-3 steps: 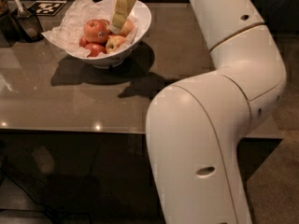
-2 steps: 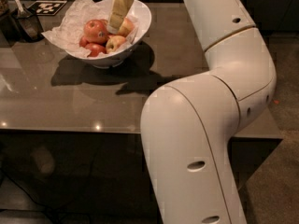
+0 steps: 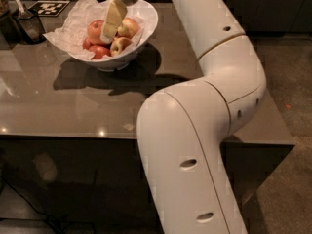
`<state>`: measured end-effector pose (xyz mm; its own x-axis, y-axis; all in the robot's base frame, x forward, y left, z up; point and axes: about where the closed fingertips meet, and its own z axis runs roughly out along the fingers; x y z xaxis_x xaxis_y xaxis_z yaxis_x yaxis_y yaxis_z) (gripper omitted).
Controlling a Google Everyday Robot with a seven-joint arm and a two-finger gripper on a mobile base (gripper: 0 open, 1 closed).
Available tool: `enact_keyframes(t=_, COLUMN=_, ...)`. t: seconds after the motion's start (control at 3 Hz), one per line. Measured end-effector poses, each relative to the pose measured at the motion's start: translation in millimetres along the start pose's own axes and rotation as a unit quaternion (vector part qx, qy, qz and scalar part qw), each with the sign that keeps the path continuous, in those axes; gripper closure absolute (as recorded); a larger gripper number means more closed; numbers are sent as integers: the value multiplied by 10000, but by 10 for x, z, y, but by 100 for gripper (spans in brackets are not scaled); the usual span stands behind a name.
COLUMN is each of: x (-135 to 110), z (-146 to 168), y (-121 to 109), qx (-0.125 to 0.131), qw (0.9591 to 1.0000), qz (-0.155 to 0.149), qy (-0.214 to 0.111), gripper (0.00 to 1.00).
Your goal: Pick apple from white bowl
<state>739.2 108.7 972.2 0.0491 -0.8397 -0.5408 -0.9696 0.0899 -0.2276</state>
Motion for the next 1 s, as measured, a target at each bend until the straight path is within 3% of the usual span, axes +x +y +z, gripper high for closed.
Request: enact_keyframes(t=1.0, x=-163, z=456, y=35, qx=-275, qw=9994, qz=-160, qy=97, gripper=0)
